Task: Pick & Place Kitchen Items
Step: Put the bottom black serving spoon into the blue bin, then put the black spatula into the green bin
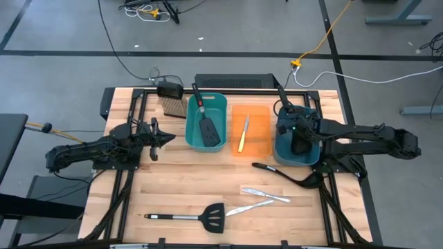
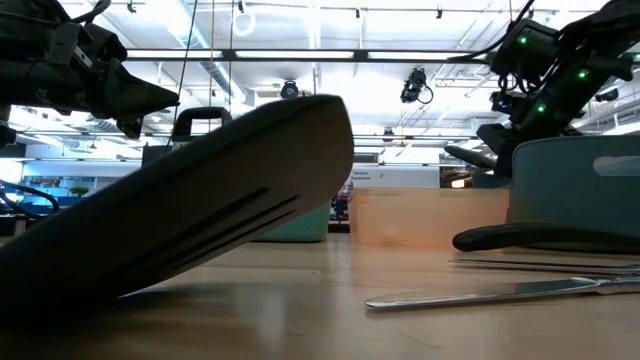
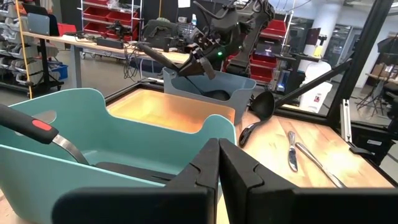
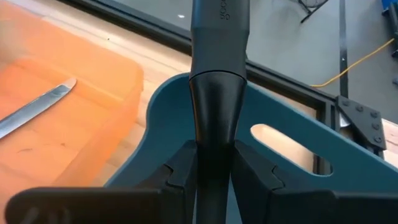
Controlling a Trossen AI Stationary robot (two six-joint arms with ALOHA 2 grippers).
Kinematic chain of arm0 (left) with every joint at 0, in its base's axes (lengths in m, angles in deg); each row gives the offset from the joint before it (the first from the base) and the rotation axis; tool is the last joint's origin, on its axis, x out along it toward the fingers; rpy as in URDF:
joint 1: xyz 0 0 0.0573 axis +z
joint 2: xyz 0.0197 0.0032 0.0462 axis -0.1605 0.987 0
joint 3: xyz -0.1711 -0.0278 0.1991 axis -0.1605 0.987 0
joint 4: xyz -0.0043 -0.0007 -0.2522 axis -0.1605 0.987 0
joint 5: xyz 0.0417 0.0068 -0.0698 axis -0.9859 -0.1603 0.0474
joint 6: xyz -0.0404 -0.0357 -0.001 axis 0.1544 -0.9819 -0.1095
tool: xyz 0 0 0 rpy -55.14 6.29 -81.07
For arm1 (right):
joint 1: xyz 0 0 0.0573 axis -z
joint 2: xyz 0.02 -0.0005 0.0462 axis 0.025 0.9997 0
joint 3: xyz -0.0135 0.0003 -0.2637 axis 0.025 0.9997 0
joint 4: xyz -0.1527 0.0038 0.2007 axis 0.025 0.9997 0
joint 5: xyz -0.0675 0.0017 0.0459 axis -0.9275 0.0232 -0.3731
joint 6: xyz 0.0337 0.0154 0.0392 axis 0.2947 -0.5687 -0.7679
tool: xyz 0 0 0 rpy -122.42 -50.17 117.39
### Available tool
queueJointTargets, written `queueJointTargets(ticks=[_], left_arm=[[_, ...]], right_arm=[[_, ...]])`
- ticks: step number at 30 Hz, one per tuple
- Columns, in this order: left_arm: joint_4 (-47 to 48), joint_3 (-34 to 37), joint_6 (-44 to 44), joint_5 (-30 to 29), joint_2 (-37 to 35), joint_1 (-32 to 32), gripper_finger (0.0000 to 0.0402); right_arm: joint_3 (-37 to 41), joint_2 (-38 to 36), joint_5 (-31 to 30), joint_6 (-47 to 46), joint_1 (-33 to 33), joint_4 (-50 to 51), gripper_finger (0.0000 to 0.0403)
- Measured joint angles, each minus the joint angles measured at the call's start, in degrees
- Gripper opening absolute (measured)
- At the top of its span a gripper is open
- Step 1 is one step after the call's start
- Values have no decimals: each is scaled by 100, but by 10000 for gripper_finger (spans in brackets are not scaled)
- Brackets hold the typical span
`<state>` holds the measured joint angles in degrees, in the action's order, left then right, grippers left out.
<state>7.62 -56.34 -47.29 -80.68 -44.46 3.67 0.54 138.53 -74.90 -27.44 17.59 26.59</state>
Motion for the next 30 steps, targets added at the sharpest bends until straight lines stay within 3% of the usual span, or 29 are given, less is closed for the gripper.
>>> queueJointTargets(ticks=[7, 17, 27, 30], left_arm=[[0, 1, 0, 0, -1, -1, 14], [0, 0, 0, 0, -2, -1, 14], [1, 1, 0, 2, -1, -1, 14], [0, 1, 12, 2, -2, 0, 14]], right_arm=[[0, 281, 287, 262, 132, -95, 95], [-76, 409, 386, 323, 146, -182, 140], [-1186, 375, 281, 447, 108, 846, 190], [-1567, 207, 268, 861, -180, 654, 193]])
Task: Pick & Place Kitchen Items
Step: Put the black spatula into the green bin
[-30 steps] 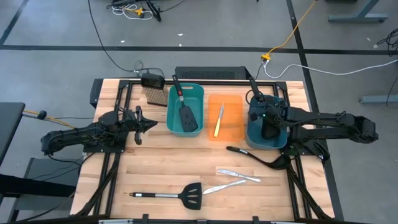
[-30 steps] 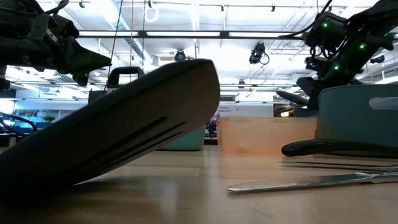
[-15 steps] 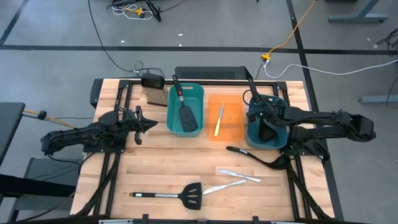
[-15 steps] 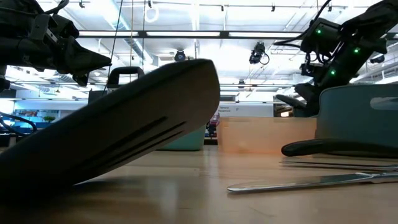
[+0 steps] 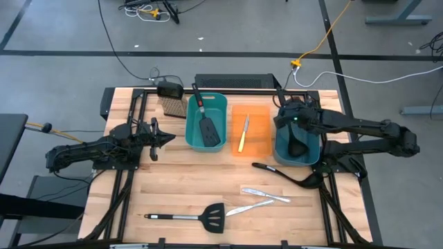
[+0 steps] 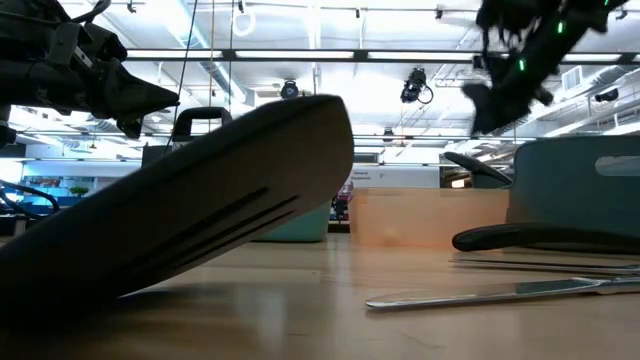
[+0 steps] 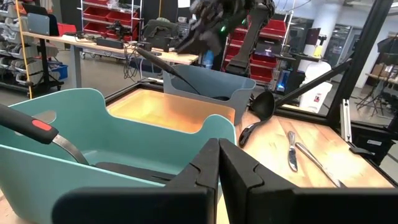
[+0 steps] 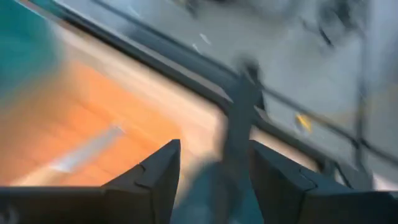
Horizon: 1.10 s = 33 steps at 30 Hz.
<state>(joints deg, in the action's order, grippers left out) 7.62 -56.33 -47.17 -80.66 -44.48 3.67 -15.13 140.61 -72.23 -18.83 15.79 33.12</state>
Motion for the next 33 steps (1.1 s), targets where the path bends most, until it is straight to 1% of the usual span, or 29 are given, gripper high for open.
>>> queueJointTargets(ticks=[2, 3, 5, 8, 11, 12, 13, 16, 20, 22, 24, 28, 33], left_arm=[[0, 0, 107, 0, 0, 0, 14], [0, 0, 128, -2, 2, -2, 14], [0, 0, 134, -23, 0, -1, 14], [-2, 0, 227, -39, 2, 0, 14], [-2, -2, 252, -40, 1, 0, 14], [-2, 0, 250, -39, 0, 0, 14], [0, 0, 250, -39, 2, 0, 14], [-1, 0, 246, -39, 2, 0, 14], [0, 0, 240, -44, 1, 0, 14], [-2, -2, 233, -44, 0, 0, 14], [0, 0, 230, -44, 2, 0, 14], [0, 0, 230, -46, 1, 0, 14], [0, -2, 230, -46, 0, 0, 14]], right_arm=[[-121, -199, 250, 612, -293, -651, 189], [-131, -329, 474, 964, -453, -1107, 184], [-131, -613, 1116, 1575, -733, -2088, 164], [-20, -1105, 1980, 2229, -1061, -3336, 109], [289, -1686, 3288, 2852, -1176, -3939, 30], [446, -1857, 3599, 2897, -1182, -4111, 16], [619, -2058, 3773, 2864, -1188, -4289, 11], [1157, -2766, 4087, 2610, -1147, -4439, 21], [1861, -3753, 4040, 2338, -1136, -4449, 8], [2155, -4218, 4007, 2179, -1130, -4453, 7], [2422, -4608, 4159, 2017, -1131, -4450, 10], [2892, -5078, 4592, 1779, -1131, -4408, 6], [3320, -5208, 5089, 1626, -1131, -4395, 8]])
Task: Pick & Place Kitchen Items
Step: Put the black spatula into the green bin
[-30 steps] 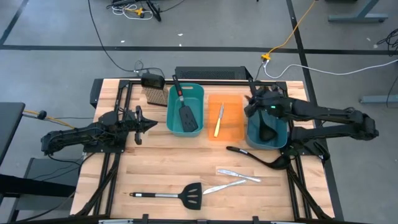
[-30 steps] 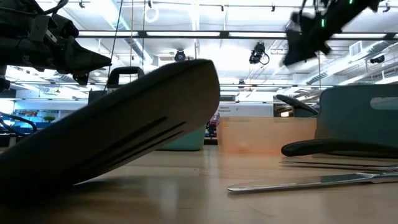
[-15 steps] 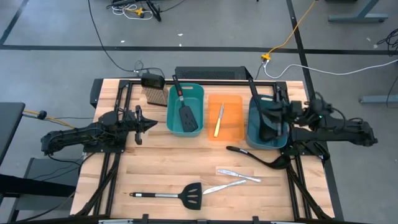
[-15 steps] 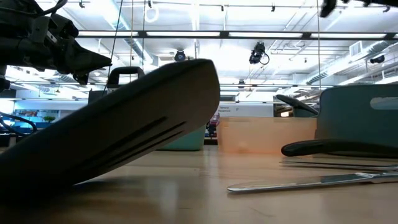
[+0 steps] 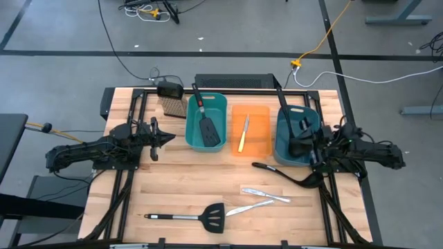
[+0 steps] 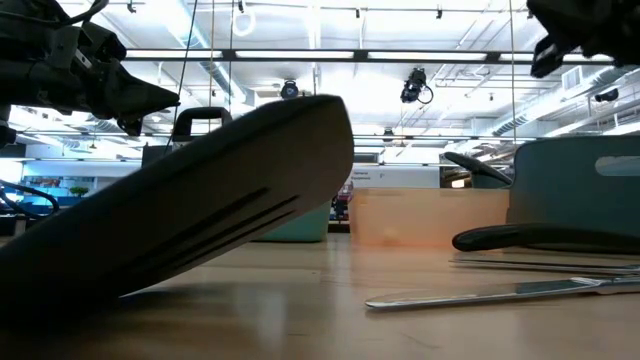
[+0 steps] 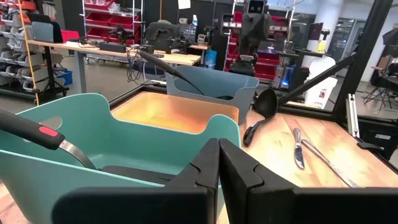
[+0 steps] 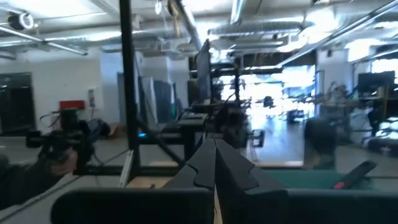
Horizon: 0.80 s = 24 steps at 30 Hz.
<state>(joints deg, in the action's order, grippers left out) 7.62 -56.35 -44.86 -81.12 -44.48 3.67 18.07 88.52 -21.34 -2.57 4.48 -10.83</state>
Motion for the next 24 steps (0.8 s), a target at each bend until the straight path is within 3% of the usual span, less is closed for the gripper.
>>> queueJointTargets(ticks=[10, 24], left_arm=[[2, 2, -2, 0, 2, 0, 14], [2, 2, -2, 0, 2, 0, 14]], right_arm=[[534, 0, 524, 15, -2, -215, 9], [754, 2, 437, 46, -2, -329, 11]])
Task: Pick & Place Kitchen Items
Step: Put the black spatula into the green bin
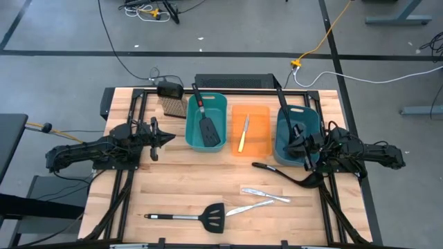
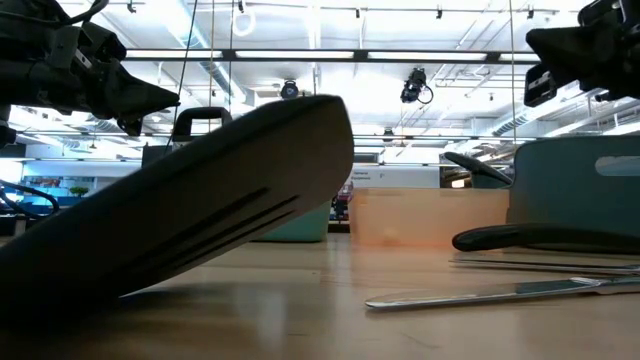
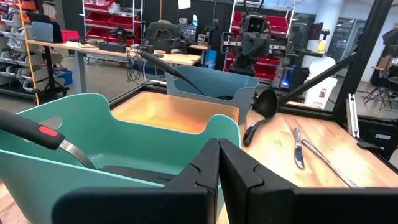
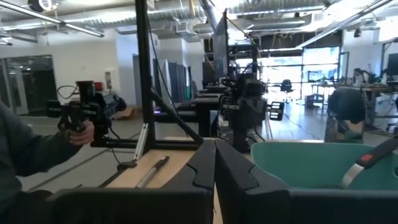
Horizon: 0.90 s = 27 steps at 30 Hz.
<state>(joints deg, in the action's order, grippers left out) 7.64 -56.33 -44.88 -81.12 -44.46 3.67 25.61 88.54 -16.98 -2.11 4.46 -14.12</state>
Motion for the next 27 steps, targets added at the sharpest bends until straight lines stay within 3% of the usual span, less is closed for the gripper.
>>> queueJointTargets(ticks=[10, 14, 19, 27], left_arm=[[0, 0, 1, 0, 0, 0, 14], [2, -2, 24, 0, 0, 0, 14], [6, -2, 28, 0, 0, 0, 14], [7, 0, 42, 0, -2, 0, 14]], right_arm=[[-11, 64, -896, -11, 2, 70, 11], [-328, 345, -986, -145, -58, 406, 7], [-1091, 1429, -1319, -76, -567, 982, 6], [-2961, 3875, -2464, 128, -1641, 2429, 7]])
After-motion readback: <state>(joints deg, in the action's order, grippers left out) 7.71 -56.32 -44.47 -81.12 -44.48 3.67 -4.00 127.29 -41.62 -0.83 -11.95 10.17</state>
